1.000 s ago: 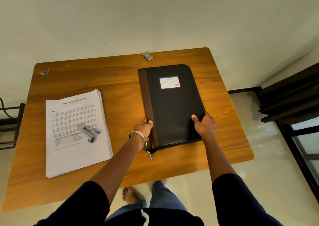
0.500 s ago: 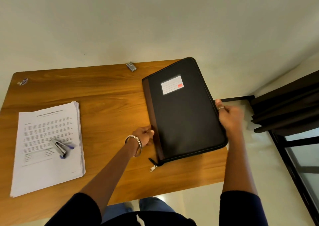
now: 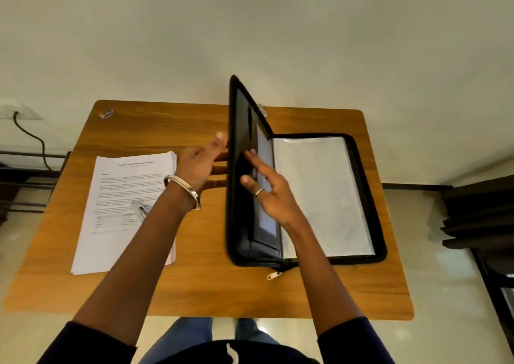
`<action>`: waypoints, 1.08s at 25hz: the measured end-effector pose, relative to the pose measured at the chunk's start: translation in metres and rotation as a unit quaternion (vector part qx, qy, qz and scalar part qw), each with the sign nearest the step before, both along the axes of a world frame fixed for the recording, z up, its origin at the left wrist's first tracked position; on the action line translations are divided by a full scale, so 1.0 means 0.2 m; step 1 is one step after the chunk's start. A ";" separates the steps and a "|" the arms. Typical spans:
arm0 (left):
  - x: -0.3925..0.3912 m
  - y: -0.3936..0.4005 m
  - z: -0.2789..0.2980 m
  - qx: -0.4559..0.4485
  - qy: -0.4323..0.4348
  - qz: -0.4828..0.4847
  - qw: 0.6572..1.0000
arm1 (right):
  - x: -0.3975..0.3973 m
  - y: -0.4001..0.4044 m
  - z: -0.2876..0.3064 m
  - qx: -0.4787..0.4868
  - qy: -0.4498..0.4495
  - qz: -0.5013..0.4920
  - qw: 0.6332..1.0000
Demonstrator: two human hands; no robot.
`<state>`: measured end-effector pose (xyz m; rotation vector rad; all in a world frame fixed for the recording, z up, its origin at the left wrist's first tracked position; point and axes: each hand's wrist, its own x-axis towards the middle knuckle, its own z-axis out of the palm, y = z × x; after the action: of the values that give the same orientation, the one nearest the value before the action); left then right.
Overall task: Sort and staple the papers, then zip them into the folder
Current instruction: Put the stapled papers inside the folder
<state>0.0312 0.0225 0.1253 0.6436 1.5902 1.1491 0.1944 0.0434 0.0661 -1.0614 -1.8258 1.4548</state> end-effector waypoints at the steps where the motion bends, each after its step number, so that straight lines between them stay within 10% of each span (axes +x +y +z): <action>1: -0.09 -0.03 -0.06 -0.015 0.060 0.001 0.998 | -0.09 -0.02 -0.07 0.048 -0.059 0.018 0.997; 4: -0.35 -0.16 -0.33 -0.126 0.199 -0.004 0.972 | -0.27 -0.11 -0.23 0.148 -0.286 0.069 0.944; 11: -0.76 -0.46 -0.63 -0.219 0.165 0.019 0.962 | -0.45 -0.32 -0.49 0.099 -0.517 0.107 0.843; 15: -1.07 -0.57 -0.72 -0.235 0.353 0.087 0.902 | -0.69 -0.31 -0.46 0.110 -0.449 -0.016 0.887; 19: -1.31 -0.66 -0.78 -0.342 0.391 0.067 0.852 | -1.05 -0.33 -0.46 0.019 -0.314 0.071 0.947; 23: -1.34 -0.65 -0.83 -0.295 0.294 0.051 0.908 | -1.23 -0.38 -0.58 0.116 -0.451 0.083 0.881; 27: -1.41 -0.60 -0.81 -0.272 0.071 0.103 0.954 | -1.26 -0.37 -0.63 0.109 -0.442 0.053 0.889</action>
<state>-0.2502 -0.0966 -0.0371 0.2002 2.0242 0.7609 -0.0576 -0.0314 -0.0597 -1.6872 -2.6110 0.7989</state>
